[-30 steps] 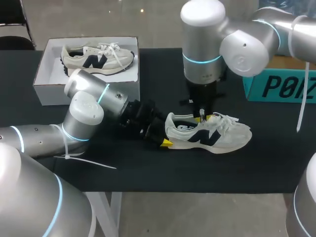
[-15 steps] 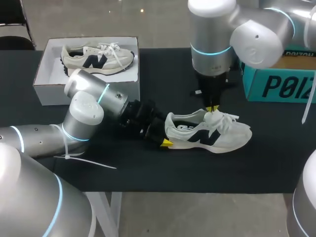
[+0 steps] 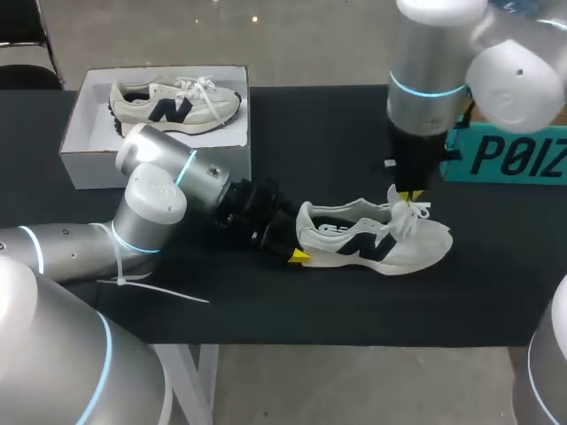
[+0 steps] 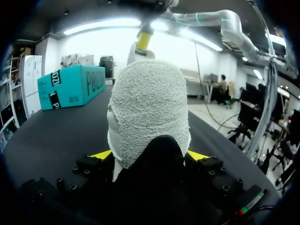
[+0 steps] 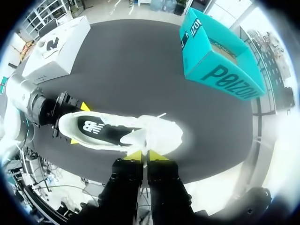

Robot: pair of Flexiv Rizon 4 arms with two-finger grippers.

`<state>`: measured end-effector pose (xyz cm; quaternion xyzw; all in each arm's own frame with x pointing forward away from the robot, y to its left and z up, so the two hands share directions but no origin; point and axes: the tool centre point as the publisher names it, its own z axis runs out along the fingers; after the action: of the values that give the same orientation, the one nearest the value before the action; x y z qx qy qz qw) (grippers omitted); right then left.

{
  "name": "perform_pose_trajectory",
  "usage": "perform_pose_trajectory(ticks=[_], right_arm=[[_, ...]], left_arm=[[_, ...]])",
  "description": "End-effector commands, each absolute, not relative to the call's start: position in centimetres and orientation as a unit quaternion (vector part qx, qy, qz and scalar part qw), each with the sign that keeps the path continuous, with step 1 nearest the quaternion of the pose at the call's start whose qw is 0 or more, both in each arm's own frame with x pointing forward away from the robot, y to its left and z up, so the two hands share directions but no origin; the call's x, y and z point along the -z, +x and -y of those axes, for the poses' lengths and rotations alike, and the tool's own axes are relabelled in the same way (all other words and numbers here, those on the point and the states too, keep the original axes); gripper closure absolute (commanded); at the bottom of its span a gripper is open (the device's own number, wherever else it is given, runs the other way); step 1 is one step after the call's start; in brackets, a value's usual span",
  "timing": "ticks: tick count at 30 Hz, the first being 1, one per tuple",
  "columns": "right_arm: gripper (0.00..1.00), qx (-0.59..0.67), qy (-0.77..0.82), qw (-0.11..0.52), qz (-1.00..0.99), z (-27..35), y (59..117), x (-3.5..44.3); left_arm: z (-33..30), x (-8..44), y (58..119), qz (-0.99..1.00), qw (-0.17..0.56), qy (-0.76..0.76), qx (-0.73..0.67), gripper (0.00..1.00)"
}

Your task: Take the shoe out of the shoebox, open the shoe tongue, remove and reinsert the insole, then place the shoe into the shoebox

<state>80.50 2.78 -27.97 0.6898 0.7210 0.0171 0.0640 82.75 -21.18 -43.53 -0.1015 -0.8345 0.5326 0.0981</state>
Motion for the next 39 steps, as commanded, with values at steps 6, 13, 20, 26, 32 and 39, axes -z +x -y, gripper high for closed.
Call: perform_pose_trajectory(ticks=[6,13,20,26,32,39], right_arm=[[0.00,-0.063,0.672,0.062,-0.735,-3.1,79.7,26.9],[0.00,-0.060,0.662,0.069,-0.744,-4.5,79.7,26.7],[0.00,-0.053,0.640,0.097,-0.760,-7.2,79.1,25.5],[0.11,-0.090,0.544,0.091,-0.829,-10.9,76.8,23.4],[1.00,-0.095,0.318,0.054,-0.942,-13.4,72.7,21.5],[1.00,-0.061,0.073,-0.053,-0.994,-13.7,68.0,21.9]], left_arm=[[21.5,44.2,82.9,0.835,0.099,-0.102,-0.531,1.00],[21.5,44.2,82.9,0.835,0.099,-0.102,-0.531,1.00],[21.5,44.2,82.9,0.835,0.099,-0.102,-0.531,1.00],[21.5,44.2,82.9,0.835,0.099,-0.102,-0.531,1.00],[21.5,44.2,82.9,0.835,0.099,-0.102,-0.531,1.00],[21.5,44.2,82.9,0.835,0.099,-0.102,-0.531,1.00]])
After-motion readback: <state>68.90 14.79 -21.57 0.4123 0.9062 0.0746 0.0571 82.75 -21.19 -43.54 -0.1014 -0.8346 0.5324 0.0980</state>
